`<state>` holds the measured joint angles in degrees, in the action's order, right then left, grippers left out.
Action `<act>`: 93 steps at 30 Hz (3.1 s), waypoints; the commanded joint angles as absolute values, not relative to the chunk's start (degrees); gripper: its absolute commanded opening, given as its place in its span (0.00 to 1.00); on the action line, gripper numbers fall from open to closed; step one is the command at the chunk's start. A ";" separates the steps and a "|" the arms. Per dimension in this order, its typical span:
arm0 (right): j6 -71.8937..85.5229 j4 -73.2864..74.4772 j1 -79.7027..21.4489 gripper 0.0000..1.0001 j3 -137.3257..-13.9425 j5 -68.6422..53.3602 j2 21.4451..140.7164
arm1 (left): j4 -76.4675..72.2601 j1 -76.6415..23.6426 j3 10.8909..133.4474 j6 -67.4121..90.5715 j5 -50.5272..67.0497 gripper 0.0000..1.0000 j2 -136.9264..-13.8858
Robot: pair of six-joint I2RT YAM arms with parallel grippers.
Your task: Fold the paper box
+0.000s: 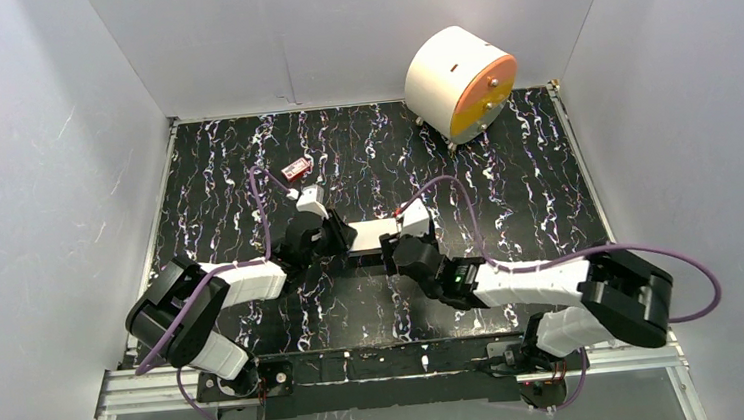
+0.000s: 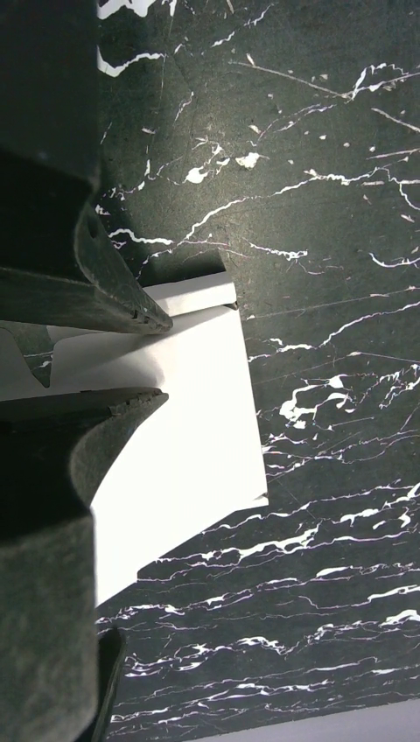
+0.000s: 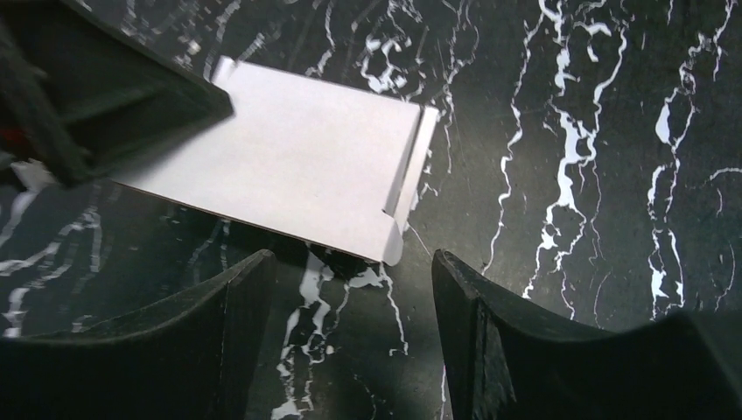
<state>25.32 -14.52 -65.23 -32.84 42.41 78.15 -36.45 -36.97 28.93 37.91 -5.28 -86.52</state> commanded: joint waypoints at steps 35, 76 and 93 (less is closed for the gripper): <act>42.78 -21.80 -44.10 0.28 -38.04 5.07 89.48 | -30.19 -37.09 28.53 45.81 5.00 0.30 -86.40; 43.76 -20.57 -51.06 0.23 -34.37 17.57 88.54 | -29.09 -32.34 30.87 50.85 7.76 0.42 -86.66; 44.93 -18.70 -51.15 0.24 -36.50 22.24 88.97 | -12.62 -32.26 32.92 43.98 1.66 0.47 -73.13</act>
